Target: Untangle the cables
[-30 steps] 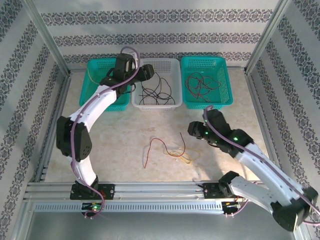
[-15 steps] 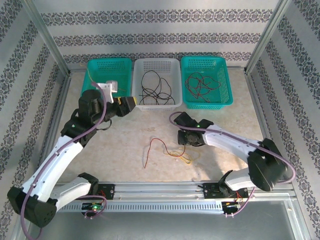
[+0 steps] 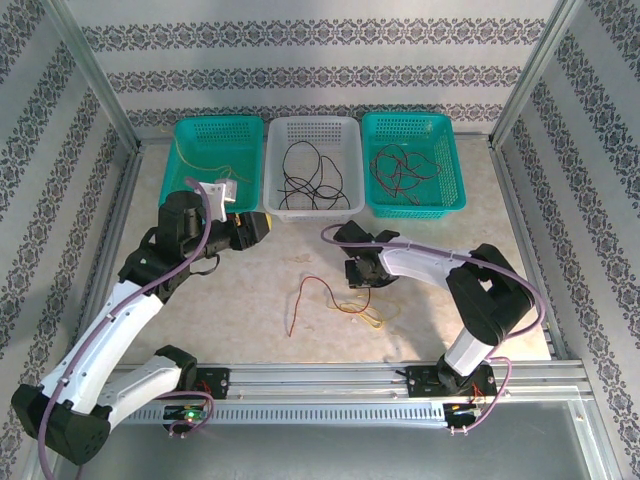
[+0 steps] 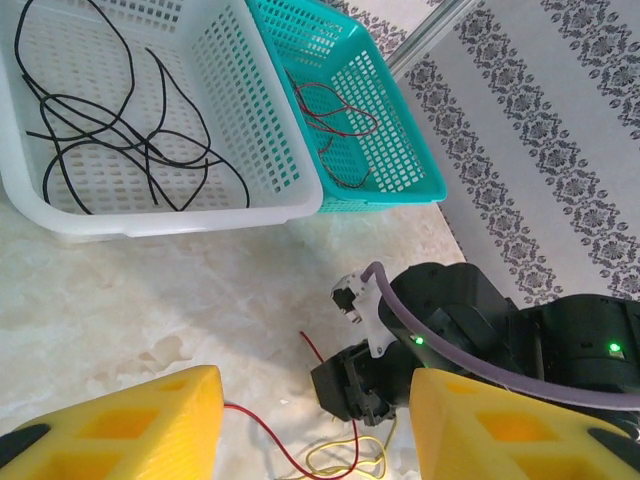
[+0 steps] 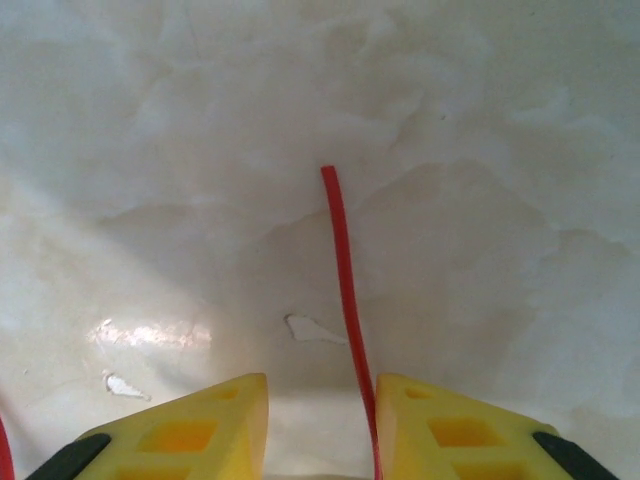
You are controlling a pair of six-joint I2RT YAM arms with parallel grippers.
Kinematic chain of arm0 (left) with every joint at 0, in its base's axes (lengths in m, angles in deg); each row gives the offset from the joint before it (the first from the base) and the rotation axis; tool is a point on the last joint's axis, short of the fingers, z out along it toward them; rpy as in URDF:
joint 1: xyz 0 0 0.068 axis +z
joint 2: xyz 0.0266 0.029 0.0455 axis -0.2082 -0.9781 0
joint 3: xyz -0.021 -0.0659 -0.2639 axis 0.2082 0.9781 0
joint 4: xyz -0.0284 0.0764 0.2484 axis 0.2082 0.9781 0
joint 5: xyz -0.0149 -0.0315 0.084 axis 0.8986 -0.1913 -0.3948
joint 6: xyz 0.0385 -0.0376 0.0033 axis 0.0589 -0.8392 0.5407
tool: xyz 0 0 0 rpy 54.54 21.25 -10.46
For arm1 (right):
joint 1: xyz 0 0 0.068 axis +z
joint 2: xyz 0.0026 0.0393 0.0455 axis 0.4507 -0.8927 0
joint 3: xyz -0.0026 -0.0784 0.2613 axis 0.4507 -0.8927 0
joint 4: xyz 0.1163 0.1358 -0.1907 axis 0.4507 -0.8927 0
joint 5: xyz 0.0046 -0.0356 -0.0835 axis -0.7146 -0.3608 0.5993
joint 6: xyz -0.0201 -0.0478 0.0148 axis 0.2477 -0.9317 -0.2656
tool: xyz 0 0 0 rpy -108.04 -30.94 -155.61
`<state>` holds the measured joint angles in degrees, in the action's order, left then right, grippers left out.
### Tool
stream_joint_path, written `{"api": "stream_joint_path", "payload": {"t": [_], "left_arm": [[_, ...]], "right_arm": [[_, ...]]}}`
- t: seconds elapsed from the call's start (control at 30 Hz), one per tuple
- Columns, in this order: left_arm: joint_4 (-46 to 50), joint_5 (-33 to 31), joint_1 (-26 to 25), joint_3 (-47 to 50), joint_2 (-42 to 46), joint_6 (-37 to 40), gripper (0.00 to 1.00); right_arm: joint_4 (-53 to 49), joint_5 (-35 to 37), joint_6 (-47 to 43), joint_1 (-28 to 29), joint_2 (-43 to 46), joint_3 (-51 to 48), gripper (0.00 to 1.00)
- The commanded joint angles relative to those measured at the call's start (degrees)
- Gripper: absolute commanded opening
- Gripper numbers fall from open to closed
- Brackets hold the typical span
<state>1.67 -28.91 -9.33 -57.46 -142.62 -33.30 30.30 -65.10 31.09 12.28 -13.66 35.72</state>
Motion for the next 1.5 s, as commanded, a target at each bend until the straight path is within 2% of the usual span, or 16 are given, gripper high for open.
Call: {"api": "stream_joint_path", "payload": {"t": [0.0,0.1,0.2,0.3,0.43,0.53,0.77,0.93,1.07,1.27,1.47], "left_arm": [[-1.3,1.3,-0.5,-0.3,0.4,-0.2,0.52],[-1.1,1.1,-0.5,-0.1,0.6,0.0,0.52],[-1.2,1.0,-0.5,0.2,1.0,-0.1,0.52],[-1.3,0.8,-0.5,0.6,1.2,0.1,0.53],[-1.8,1.2,-0.5,0.7,1.1,0.2,0.54],[-2.9,1.9,-0.5,0.7,1.0,0.2,0.56],[-12.9,9.9,-0.5,2.4,-0.1,-4.0,0.65],[-21.1,14.7,-1.7,3.1,-0.3,-5.0,0.72],[-23.9,15.3,-5.4,0.8,-2.2,-1.8,0.75],[-28.6,12.8,-14.4,-2.1,-8.4,2.4,0.75],[-30.5,12.2,-19.7,-5.5,-13.9,4.5,0.75]], "right_arm": [[0.4,-1.6,0.0,-1.1,-1.7,0.4,0.33],[0.2,-2.6,0.1,-1.8,-3.4,1.0,0.27],[-0.5,-2.9,-0.1,-2.0,-4.6,1.8,0.11],[-0.5,-2.6,-0.2,-1.8,-3.8,1.6,0.00],[-0.8,0.2,-0.5,-0.2,0.6,0.9,0.00],[-0.8,3.0,-0.6,1.9,7.0,0.1,0.00],[-1.8,8.8,-4.5,6.4,24.8,4.6,0.00],[-2.7,11.3,-7.1,7.3,32.5,10.3,0.00],[-2.2,9.4,-8.7,7.3,35.2,15.2,0.00],[2.2,4.9,-7.7,7.2,37.0,19.9,0.00],[5.9,0.3,-5.5,7.2,36.9,21.7,0.00]]}}
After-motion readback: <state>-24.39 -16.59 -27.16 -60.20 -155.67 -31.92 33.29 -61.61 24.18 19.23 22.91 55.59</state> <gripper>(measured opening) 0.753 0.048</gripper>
